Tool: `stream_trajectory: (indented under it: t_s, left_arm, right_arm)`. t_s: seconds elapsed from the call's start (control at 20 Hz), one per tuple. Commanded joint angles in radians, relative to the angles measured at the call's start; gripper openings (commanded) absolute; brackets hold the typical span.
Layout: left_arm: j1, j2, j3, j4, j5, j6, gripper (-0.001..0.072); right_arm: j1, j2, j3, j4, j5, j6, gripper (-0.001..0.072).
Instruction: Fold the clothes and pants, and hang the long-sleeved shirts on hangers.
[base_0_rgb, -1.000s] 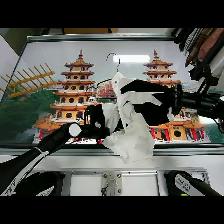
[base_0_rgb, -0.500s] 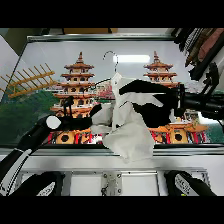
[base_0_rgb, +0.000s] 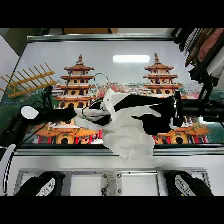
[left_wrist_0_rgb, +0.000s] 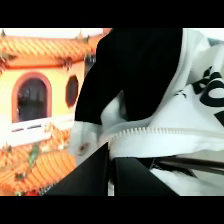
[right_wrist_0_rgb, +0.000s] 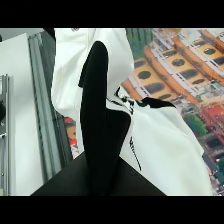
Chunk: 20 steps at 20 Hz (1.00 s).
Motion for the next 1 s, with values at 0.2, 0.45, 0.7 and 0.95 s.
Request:
stream_trajectory:
  t_s: [0.2,0.45,0.7,0.95]
  left_arm:
    - [0.086,0.001,0.214,0.001,-0.137,0.056,0.0014]
    - [0.084,-0.088,0.428,0.000,-0.249,0.071,0.0014]
    - [0.085,-0.231,0.634,0.000,-0.385,0.070,0.0014]
    - [0.085,-0.293,0.805,-0.001,-0.443,0.070,0.0015]
  right_arm:
    - [0.003,0.008,0.000,-0.250,-0.008,0.093,0.0012]
    - [0.040,0.008,-0.005,-0.266,0.068,0.115,0.0012]
    - [0.159,0.008,-0.005,-0.115,0.115,0.134,0.0012]
    - [0.171,0.008,-0.005,0.165,0.119,0.134,0.0011]
